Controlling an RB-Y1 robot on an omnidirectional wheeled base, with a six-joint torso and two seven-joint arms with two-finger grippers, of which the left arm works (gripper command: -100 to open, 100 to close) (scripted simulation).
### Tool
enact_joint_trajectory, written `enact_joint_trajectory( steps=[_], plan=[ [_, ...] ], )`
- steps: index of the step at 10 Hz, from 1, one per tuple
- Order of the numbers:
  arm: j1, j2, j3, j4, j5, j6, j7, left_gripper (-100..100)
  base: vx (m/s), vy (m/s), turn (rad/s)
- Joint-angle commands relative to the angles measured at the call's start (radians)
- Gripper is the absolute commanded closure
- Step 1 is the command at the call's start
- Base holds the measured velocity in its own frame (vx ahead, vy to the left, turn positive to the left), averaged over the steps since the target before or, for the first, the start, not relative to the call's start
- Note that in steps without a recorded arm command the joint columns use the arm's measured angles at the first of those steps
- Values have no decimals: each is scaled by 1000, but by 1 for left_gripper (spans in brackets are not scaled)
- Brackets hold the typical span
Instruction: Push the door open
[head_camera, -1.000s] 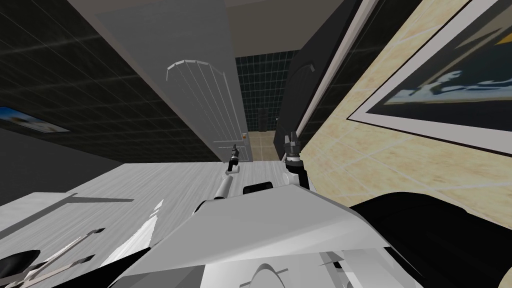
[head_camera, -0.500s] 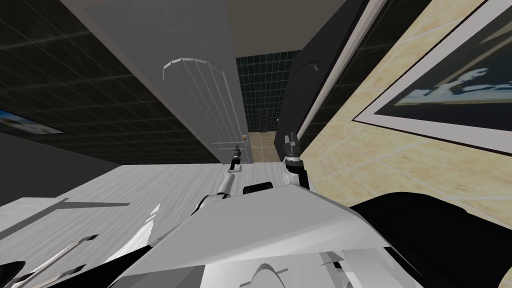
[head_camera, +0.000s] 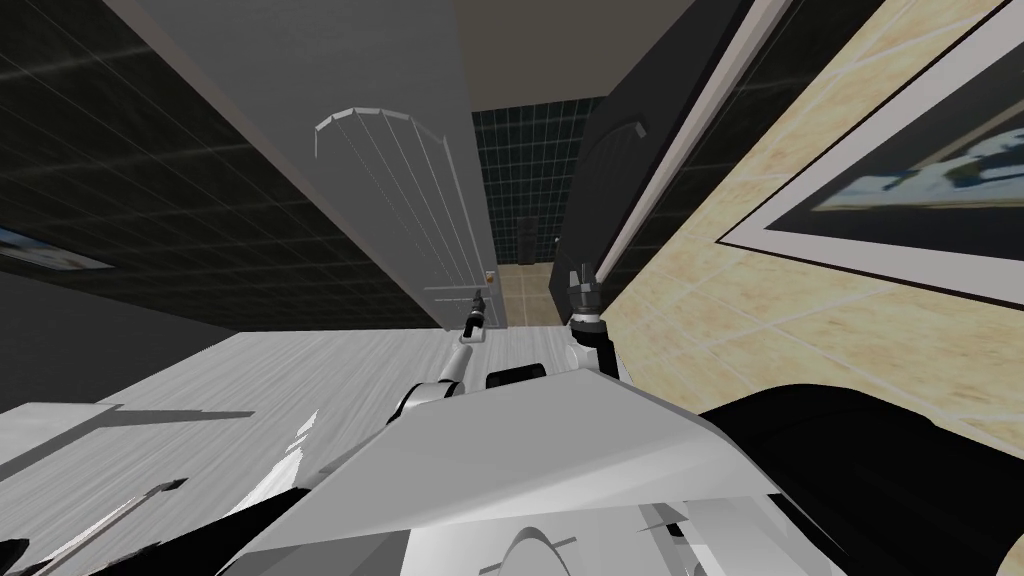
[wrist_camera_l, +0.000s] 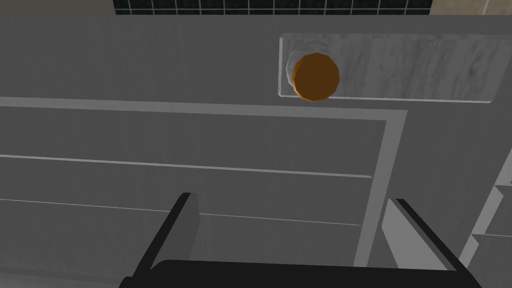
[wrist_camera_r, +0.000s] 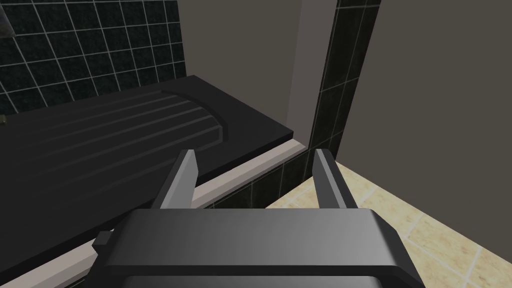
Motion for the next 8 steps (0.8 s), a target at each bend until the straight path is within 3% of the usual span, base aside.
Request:
enact_joint_trajectory(
  steps=[1,3,6,7,8],
  plan=[
    [-17,-9,1,30,-2,2,-5,-100,75,12,-4],
    [-26,-13,1,45,-2,3,-7,-100,44,10,-1],
    [-71,-38,3,120,-6,9,-15,-100,84,14,-6],
    [-67,-29,2,116,-4,0,-11,-100,48,-1,-1],
    [-68,0,5,121,-3,-1,-10,-100,97,-11,-25]
  ],
)
